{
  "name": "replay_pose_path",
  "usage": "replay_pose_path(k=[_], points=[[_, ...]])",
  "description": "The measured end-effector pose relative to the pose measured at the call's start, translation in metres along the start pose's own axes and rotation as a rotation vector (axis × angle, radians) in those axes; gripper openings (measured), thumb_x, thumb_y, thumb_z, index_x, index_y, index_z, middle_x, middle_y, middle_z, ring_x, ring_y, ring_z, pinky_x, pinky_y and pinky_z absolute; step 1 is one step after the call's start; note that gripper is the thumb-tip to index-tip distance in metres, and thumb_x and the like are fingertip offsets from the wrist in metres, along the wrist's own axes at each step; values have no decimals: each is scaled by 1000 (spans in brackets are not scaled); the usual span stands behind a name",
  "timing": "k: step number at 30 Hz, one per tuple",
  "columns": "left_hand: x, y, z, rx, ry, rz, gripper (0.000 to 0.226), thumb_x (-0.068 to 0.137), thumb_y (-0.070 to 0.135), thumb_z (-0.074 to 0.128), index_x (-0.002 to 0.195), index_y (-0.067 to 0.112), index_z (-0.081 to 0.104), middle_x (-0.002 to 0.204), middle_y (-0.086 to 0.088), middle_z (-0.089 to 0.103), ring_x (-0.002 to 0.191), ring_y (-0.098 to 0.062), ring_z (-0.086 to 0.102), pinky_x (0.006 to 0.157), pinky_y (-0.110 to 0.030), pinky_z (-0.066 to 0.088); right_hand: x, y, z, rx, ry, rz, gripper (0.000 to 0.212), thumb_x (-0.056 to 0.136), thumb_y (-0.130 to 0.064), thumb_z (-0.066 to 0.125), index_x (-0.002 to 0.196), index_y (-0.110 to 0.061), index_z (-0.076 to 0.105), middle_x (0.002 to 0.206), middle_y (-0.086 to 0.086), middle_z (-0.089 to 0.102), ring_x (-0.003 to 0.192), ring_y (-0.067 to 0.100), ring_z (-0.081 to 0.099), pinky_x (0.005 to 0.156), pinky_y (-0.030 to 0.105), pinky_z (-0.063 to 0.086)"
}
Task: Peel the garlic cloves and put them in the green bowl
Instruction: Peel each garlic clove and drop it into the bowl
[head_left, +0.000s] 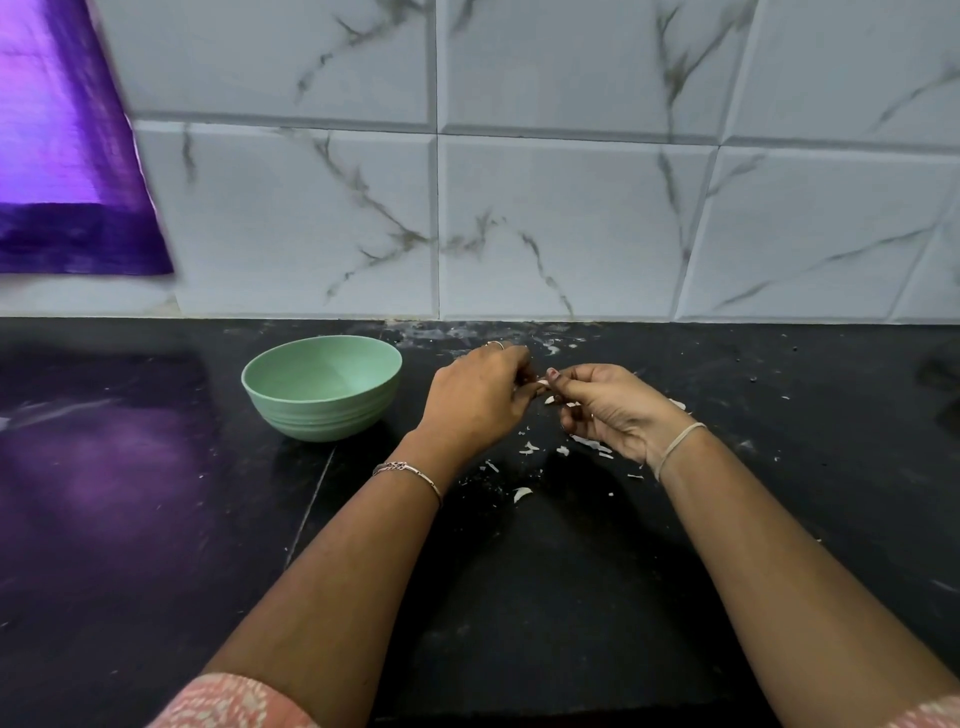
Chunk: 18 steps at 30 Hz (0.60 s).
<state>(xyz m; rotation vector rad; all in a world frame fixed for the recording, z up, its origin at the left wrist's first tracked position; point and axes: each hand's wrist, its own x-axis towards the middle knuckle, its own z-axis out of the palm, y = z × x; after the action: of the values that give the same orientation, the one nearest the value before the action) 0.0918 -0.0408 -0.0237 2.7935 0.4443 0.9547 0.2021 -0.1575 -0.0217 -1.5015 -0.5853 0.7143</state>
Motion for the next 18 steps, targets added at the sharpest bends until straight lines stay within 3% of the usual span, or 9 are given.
replay_pose_path(k=[4, 7, 11, 16, 18], points=[[1, 0, -1, -14, -18, -12, 17, 92, 39, 60, 99, 23, 61, 103, 8, 61, 99, -17, 58, 72, -29, 36, 0, 1, 0, -20, -32, -10, 17, 95, -18, 59, 81, -9, 58, 77, 6, 56, 53, 8, 52, 45, 17, 50], [3, -6, -3, -32, -126, -49, 14, 89, 37, 65, 98, 26, 65, 101, 10, 65, 98, -15, 60, 74, -30, 42, 0, 2, -1, -143, -27, -51, 20, 95, -14, 59, 76, -7, 57, 68, 5, 55, 47, 4, 53, 48, 17, 50], [3, -23, -4, 110, -265, -117, 16, 91, 30, 62, 106, 27, 64, 115, 4, 64, 106, -20, 60, 80, -33, 45, 4, 0, -8, -511, 13, -100, 22, 92, -14, 64, 72, -6, 59, 59, 7, 57, 45, 12, 53, 58, 34, 42], [4, -34, -6, 170, -283, -194, 21, 96, 31, 51, 114, 23, 59, 120, -3, 62, 109, -27, 59, 86, -36, 46, -7, -52, 1, -1015, 7, -166, 13, 91, -19, 65, 81, -11, 64, 67, 0, 64, 56, 9, 59, 48, 17, 43], [4, -33, -6, 173, -288, -213, 23, 97, 31, 50, 116, 21, 57, 121, -6, 61, 109, -30, 58, 87, -38, 46, -10, -82, 10, -1292, 46, -266, 14, 90, -23, 67, 89, -10, 67, 76, -1, 63, 69, 14, 59, 58, 22, 41]])
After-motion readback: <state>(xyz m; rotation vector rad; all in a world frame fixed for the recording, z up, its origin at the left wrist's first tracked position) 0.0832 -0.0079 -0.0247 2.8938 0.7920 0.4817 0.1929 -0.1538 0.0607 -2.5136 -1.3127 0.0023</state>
